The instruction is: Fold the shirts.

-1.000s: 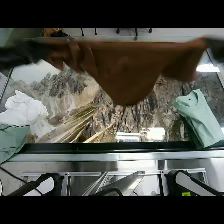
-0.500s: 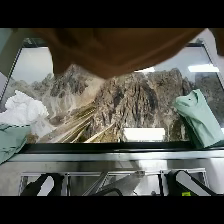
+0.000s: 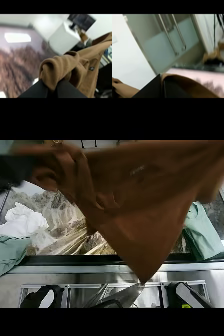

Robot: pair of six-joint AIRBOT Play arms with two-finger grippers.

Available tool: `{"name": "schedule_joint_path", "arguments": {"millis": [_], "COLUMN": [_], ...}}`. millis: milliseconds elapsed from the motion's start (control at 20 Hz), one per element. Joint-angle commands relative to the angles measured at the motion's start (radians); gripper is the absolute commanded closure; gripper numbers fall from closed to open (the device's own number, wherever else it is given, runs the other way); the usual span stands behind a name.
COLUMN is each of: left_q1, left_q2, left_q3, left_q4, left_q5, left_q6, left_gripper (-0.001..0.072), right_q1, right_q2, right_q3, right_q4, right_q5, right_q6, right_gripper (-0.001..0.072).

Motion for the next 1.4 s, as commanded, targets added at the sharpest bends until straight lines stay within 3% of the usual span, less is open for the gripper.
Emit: {"name": "schedule_joint_path", "arguments": {"millis": [0, 100, 200, 400, 450, 500, 550, 650, 700, 850, 900, 950, 1150, 1350], "left_q1": [-0.218, -0.295, -0.325, -0.302, -0.29, -0.278, -0.265, -0.233, -0.217, -0.187, -0.184, -0.187, -0.249, -0.391], "left_q2": [-0.123, -0.269, -0.451, -0.795, -0.857, -0.9, -0.933, -0.953, -0.949, -0.895, -0.867, -0.828, -0.664, -0.562], "left_q3": [-0.248, -0.311, -0.292, 0.014, 0.114, 0.198, 0.28, 0.387, 0.419, 0.431, 0.402, 0.351, 0.027, -0.306], "left_q4": [0.233, 0.293, 0.295, 0.294, 0.294, 0.294, 0.296, 0.297, 0.298, 0.309, 0.327, 0.36, 0.475, 0.429], "left_q5": [0.157, 0.292, 0.389, 0.311, 0.252, 0.194, 0.132, 0.016, -0.037, -0.187, -0.212, -0.22, -0.153, 0.079], "left_q6": [0.003, 0.008, 0.047, 0.052, 0.05, 0.048, 0.013, -0.043, -0.063, -0.126, -0.143, -0.154, -0.158, -0.145], "left_gripper": [0.0691, 0.0691, 0.0691, 0.0687, 0.0546, 0.0193, 0.0069, 0.0069, 0.0069, 0.0069, 0.0068, 0.0069, 0.0068, 0.0069], "right_q1": [0.179, 0.274, 0.308, 0.309, 0.309, 0.308, 0.304, 0.285, 0.266, 0.207, 0.193, 0.189, 0.205, 0.256], "right_q2": [-0.013, -0.098, -0.251, -0.506, -0.542, -0.568, -0.584, -0.587, -0.587, -0.587, -0.588, -0.588, -0.614, -0.697], "right_q3": [-0.386, -0.555, -0.594, -0.476, -0.443, -0.414, -0.386, -0.343, -0.309, -0.204, -0.175, -0.161, -0.157, -0.155], "right_q4": [-0.265, -0.415, -0.429, -0.356, -0.357, -0.359, -0.364, -0.372, -0.394, -0.556, -0.622, -0.66, -0.671, -0.67], "right_q5": [-0.146, -0.328, -0.438, -0.47, -0.47, -0.47, -0.47, -0.458, -0.421, -0.296, -0.285, -0.282, -0.284, -0.307], "right_q6": [-0.043, -0.067, -0.11, -0.175, -0.175, -0.175, -0.175, -0.175, -0.175, -0.122, -0.074, -0.052, -0.059, -0.058], "right_gripper": [0.069, 0.069, 0.0689, 0.0689, 0.0688, 0.0688, 0.0647, 0.0385, 0.0338, 0.03, 0.0182, 0.0143, 0.0136, 0.0137]}}
